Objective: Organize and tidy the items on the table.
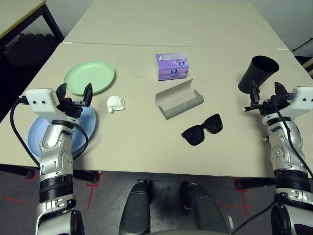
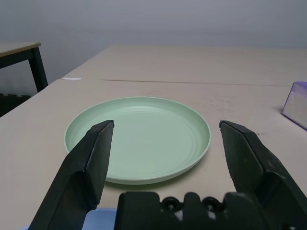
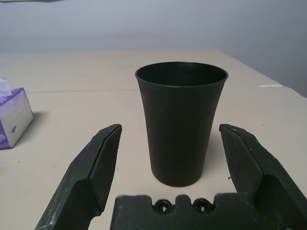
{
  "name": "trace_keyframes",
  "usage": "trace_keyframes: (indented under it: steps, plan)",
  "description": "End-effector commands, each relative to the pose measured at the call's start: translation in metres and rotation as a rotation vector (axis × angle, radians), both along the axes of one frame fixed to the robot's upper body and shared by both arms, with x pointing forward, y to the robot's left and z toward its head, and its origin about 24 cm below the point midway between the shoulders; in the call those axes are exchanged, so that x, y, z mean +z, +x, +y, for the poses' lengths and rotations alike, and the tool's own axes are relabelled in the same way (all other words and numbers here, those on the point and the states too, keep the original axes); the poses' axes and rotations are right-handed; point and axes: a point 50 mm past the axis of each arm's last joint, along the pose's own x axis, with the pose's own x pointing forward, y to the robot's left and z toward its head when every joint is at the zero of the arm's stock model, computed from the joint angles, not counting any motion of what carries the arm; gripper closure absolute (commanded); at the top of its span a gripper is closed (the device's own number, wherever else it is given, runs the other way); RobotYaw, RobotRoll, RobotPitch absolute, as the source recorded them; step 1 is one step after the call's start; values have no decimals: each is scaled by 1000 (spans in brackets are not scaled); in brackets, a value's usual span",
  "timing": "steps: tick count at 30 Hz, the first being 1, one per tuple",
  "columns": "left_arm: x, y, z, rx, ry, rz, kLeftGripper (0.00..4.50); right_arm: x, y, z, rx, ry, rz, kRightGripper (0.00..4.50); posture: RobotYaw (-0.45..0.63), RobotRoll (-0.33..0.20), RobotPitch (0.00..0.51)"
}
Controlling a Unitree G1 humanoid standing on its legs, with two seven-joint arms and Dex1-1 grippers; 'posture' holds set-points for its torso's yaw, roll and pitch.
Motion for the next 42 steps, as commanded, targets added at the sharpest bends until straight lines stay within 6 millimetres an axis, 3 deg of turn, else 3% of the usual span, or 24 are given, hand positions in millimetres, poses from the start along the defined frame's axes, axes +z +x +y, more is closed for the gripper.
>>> trace_keyframes:
  steps: [1, 12, 16, 19, 28, 35, 42]
  plan:
    - [-6, -1, 1, -1, -1, 25, 0, -2, -3, -2, -13, -5, 8, 20, 179, 0, 144]
    - [-6, 0, 1, 1, -1, 27, 0, -3, -3, -1, 34, -3, 14, 20, 178, 0, 145]
    - [-6, -1, 2, 0, 1, 27, 0, 1, -6, 14, 308, -27, 1, 20, 179, 0, 145]
    - [-5, 0, 3, -2, 4, 27, 0, 6, -11, 28, 557, -166, 22, 20, 177, 0, 146]
    - [-4, 2, 1, -12, 10, 26, 0, 10, -24, 57, 1040, -381, 107, 20, 180, 0, 146]
    - [-4, 2, 1, -10, 10, 27, 0, 11, -34, 62, 1221, -546, 107, 20, 186, 0, 145]
    - [-4, 1, 3, -7, 12, 26, 0, 12, -33, 59, 1238, -720, -9, 20, 188, 0, 145]
